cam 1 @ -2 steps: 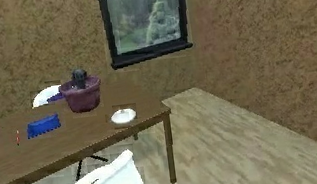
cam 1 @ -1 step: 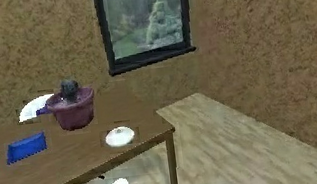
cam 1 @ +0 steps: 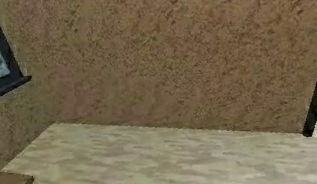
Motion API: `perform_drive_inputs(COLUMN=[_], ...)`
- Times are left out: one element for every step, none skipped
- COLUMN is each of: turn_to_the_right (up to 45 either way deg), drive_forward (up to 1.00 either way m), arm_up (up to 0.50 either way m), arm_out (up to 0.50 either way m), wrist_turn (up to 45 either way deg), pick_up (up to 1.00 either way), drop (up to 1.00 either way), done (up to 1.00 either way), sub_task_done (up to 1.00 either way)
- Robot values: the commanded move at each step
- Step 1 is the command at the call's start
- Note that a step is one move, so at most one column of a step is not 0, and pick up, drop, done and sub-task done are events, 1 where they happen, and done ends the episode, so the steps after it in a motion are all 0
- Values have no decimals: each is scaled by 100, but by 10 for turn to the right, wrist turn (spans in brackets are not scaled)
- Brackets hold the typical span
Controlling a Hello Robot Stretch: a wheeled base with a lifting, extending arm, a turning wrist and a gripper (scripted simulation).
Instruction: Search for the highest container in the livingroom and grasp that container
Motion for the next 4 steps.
perform_drive_inputs(turn_to_the_right=[450,270,0,-450], drive_forward=[0,0,15,0], arm_up=[0,0,0,0], arm_out=[0,0,0,0], wrist_turn=[0,0,0,0], pick_up=[0,0,0,0], drop=[0,0,0,0], done=[0,0,0,0], sub_task_done=[0,0,0,0])
